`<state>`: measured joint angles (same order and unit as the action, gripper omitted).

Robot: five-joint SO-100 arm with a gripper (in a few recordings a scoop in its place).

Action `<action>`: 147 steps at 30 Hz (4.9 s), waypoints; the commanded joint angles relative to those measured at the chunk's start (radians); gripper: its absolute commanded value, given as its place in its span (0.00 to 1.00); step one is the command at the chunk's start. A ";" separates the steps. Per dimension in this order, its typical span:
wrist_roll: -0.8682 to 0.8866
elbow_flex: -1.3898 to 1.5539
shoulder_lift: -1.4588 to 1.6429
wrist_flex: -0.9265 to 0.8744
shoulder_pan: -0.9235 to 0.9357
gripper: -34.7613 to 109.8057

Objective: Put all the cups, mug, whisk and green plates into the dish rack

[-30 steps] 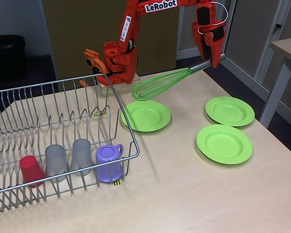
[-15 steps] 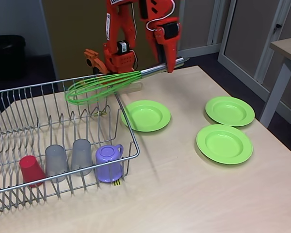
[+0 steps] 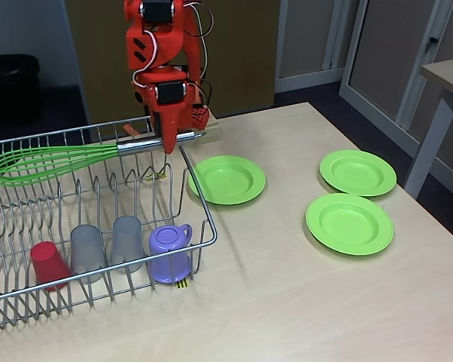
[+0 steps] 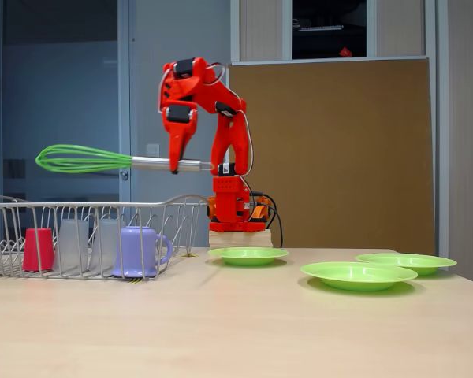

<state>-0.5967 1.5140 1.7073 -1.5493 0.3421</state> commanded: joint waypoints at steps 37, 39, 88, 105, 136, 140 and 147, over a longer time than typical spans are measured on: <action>-0.181 -0.308 -0.693 0.187 0.201 0.38; -0.186 -0.311 -0.698 0.190 0.198 0.41; 0.465 0.359 -0.025 0.239 -0.500 0.43; 0.643 0.703 -0.118 0.637 -0.594 0.52; 0.931 0.445 -0.586 0.683 -0.603 0.24; 0.942 0.399 -0.492 0.565 -0.623 0.24; 0.904 0.222 -0.364 0.322 -0.652 0.24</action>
<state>0.3175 1.8162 1.2640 -1.1229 -0.2915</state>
